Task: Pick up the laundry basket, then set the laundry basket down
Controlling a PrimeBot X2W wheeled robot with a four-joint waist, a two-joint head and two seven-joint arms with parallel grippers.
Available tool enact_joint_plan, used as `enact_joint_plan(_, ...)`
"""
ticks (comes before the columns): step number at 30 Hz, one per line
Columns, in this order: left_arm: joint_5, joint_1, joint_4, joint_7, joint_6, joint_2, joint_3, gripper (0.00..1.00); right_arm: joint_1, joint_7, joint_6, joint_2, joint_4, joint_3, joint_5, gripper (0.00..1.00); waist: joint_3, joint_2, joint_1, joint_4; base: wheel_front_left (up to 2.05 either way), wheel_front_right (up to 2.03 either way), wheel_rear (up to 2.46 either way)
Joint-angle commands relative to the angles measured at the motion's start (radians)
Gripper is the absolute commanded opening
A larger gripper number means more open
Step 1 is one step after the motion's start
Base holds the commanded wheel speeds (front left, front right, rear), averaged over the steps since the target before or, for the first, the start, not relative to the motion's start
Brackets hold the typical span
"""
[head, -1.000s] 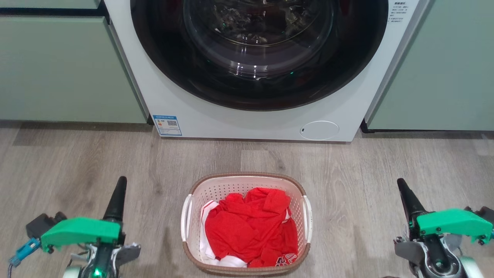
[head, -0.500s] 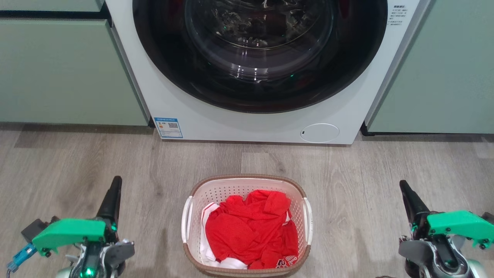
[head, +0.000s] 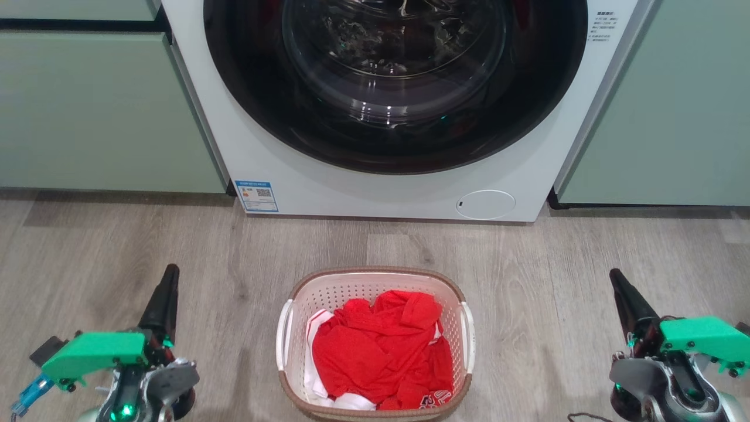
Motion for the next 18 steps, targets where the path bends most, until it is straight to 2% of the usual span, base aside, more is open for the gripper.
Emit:
enact_joint_plan(1,-0.004,-0.056,-0.030,0.005,-0.007,0.007,0.036,0.00,-0.046,0.005,0.006,-0.011,-0.032,0.017,0.005,0.00,0.000,0.0000,0.0000,0.000,0.00,0.00,0.00)
enact_joint_plan(18,0.003,-0.057,-0.030,0.012,-0.007,0.001,0.043,0.00,-0.047,0.011,0.006,-0.005,-0.031,0.009,-0.001,0.00,0.000,0.0000,0.0000,0.000,0.00,0.00,0.00)
